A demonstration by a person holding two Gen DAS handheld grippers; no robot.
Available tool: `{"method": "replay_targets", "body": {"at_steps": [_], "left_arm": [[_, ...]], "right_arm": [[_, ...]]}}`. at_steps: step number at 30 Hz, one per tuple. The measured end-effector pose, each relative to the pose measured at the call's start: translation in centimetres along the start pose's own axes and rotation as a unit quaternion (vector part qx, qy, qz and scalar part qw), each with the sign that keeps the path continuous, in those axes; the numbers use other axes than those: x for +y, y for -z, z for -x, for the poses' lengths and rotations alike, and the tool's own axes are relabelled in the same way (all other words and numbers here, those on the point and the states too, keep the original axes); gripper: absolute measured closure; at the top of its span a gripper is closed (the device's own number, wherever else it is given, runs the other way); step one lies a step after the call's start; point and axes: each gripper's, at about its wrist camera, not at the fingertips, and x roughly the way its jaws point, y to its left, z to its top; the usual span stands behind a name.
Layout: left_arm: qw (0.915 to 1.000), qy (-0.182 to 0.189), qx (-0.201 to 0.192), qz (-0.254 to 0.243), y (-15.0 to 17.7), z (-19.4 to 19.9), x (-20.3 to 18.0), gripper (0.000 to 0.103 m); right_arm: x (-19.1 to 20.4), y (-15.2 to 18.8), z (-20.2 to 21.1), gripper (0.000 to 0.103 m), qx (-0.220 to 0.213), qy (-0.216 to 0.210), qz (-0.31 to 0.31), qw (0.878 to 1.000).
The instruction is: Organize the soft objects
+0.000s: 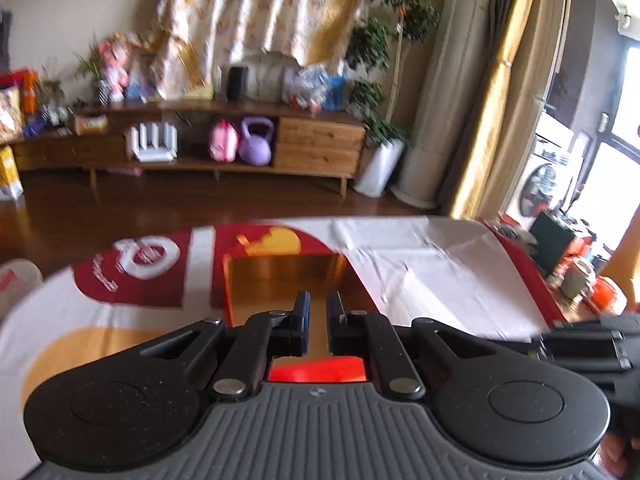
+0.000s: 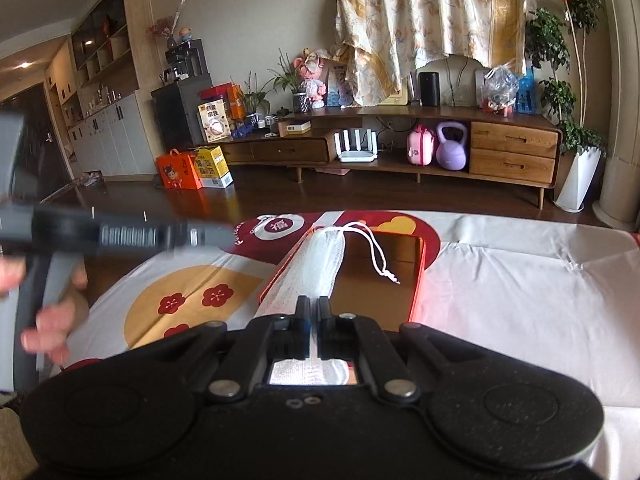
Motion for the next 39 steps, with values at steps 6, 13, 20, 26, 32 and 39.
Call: {"method": "replay_targets", "body": {"at_steps": [6,13,20,26,32,39], "left_arm": [[0.9977,-0.017,0.066,0.005,4.6,-2.3,1.0,0.094],[0.9957,-0.021,0.09,-0.006,7.8,-3.1,1.2,0.03],[0.9944,-0.023,0.099,-0.03,9.6,-5.1,0.1,0.027],[0.9938,-0.025,0.108,-0.012,10.3,-6.4,0.7,0.027],[0.9936,-0.026,0.11,0.003,10.6,-6.8,1.4,0.057],[0.9947,-0.03,0.097,0.015,10.2,-6.0,1.8,0.088]], "right_arm": [[-0.4,1.3,-0.4,0.1,0.016,0.001,-0.011,1.0],[-0.5,2.3,0.0,0.1,0.019,0.002,-0.016,1.0],[-1.1,2.7,-0.2,0.1,0.028,0.004,-0.025,0.999],[-1.2,3.0,-0.1,0.1,0.031,0.005,-0.026,0.999],[-1.3,2.9,-0.2,0.1,0.033,0.005,-0.03,0.999],[-1.3,3.0,-0.1,0.1,0.033,0.006,-0.029,0.999]]}}
